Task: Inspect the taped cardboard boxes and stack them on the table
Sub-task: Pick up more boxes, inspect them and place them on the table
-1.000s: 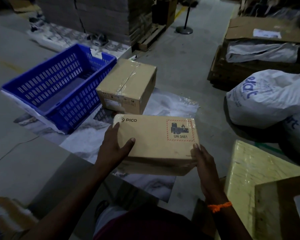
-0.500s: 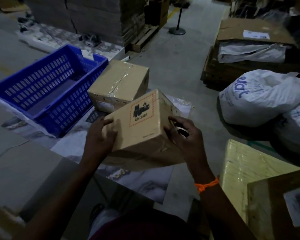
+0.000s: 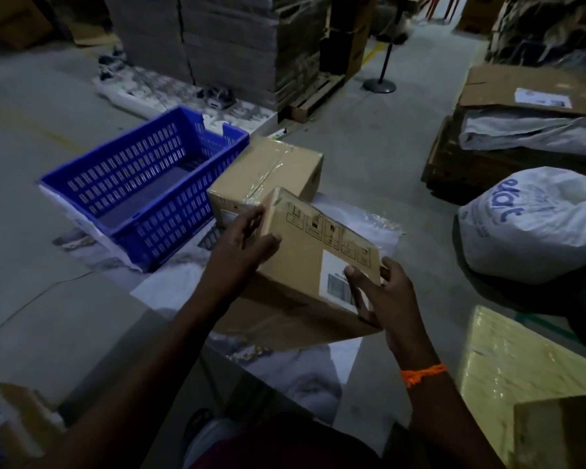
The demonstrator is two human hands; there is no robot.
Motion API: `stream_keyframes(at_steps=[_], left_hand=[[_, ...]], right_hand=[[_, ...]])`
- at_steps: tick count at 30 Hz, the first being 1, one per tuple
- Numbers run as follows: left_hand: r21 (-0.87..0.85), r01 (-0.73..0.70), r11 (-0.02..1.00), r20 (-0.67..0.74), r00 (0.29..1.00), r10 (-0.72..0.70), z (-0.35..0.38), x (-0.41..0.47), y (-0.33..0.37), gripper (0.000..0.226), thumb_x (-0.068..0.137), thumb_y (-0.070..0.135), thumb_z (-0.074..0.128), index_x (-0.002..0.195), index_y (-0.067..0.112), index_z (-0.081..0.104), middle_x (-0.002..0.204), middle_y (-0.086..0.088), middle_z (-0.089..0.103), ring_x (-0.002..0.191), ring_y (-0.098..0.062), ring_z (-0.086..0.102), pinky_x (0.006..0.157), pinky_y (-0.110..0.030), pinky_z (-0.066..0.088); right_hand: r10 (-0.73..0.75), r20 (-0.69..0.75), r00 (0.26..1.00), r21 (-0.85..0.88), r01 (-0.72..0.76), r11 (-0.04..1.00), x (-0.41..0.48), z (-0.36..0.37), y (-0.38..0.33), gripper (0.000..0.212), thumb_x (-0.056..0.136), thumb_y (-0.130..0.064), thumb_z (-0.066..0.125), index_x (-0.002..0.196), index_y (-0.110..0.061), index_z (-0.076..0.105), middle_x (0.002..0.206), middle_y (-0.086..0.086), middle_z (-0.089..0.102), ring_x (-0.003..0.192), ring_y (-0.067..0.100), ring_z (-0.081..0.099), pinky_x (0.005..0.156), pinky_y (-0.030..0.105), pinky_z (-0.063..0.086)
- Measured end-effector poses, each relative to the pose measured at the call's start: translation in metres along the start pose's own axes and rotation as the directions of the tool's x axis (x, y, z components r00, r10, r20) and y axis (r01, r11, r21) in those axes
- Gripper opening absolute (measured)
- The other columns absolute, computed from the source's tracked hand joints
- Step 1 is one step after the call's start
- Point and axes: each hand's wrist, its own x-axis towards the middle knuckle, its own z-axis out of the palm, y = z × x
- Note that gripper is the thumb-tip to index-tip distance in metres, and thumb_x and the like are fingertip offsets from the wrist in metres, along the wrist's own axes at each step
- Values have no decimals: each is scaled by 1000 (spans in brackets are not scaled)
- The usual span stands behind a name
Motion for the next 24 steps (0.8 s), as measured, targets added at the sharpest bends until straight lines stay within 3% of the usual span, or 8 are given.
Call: stream_keyframes(at_steps=[3, 6, 10, 13, 15, 17, 20, 24], left_hand=[[-99, 57, 993, -16, 998, -59, -10, 6, 0, 58, 90, 37, 62, 146, 29, 48, 132, 3, 63, 117, -12, 63, 91, -29, 54], [-197, 119, 973, -62, 989, -134, -4, 7, -10, 42, 100, 16, 58, 139, 28, 48, 120, 7, 65, 114, -13, 63, 85, -24, 53], [6, 150, 989, -101, 984, -149, 13, -3, -33, 57, 98, 13, 62, 144, 33, 36, 119, 19, 53, 112, -8, 54, 78, -15, 46], [248, 100, 964, -153, 986, -63, 14, -6, -38, 68, 99, 30, 61, 156, 24, 25, 149, 2, 43, 131, -12, 42, 101, -27, 43], [528, -72, 846, -97, 985, 144, 15, -6, -35, 75, 94, 38, 55, 158, 21, 22, 165, -7, 25, 149, -17, 23, 118, -41, 27], [728, -254, 637, 85, 955, 285, 19, -2, -28, 69, 94, 37, 49, 157, 16, 31, 166, -9, 25, 153, -24, 20, 122, -50, 21], [794, -372, 480, 327, 928, 178, 31, 2, -20, 65, 99, 43, 28, 153, 9, 41, 161, -13, 35, 148, -27, 34, 121, -49, 29], [834, -412, 366, 393, 910, 129, 35, 4, -29, 63, 103, 37, 21, 148, 1, 46, 155, -19, 43, 144, -31, 42, 117, -49, 34]], right_hand=[[-80, 12, 997, 18, 79, 997, 4, -6, -3, 51, 82, -39, 85, 128, -26, 66, 120, -10, 73, 111, 8, 70, 93, 46, 62], [-158, -12, 987, 22, 158, 987, 9, -8, -14, 66, 80, -37, 87, 139, -23, 62, 130, -7, 71, 116, 9, 69, 95, 43, 61], [-175, -8, 985, -116, 173, 978, 13, -14, -18, 73, 82, -32, 87, 146, -21, 56, 142, 1, 64, 126, 17, 63, 103, 45, 56], [-247, -36, 968, -315, 224, 922, 5, -9, -17, 68, 88, -33, 81, 146, -10, 54, 148, 11, 57, 134, 27, 56, 105, 38, 51], [-400, -37, 916, -530, 321, 785, -2, 1, -19, 59, 97, -35, 71, 144, -4, 54, 156, 18, 47, 144, 34, 45, 112, 43, 44], [-523, 40, 851, -629, 428, 648, -2, 14, -23, 58, 102, -43, 55, 147, -6, 53, 163, 17, 38, 151, 34, 34, 120, 48, 33], [-487, 259, 834, -641, 525, 560, -1, 39, -34, 67, 102, -48, 31, 152, -6, 48, 163, 16, 39, 149, 31, 38, 119, 47, 34], [-447, 319, 836, -711, 523, 470, -2, 54, -30, 66, 104, -43, 19, 154, -7, 46, 161, 13, 43, 151, 25, 39, 123, 48, 31]])
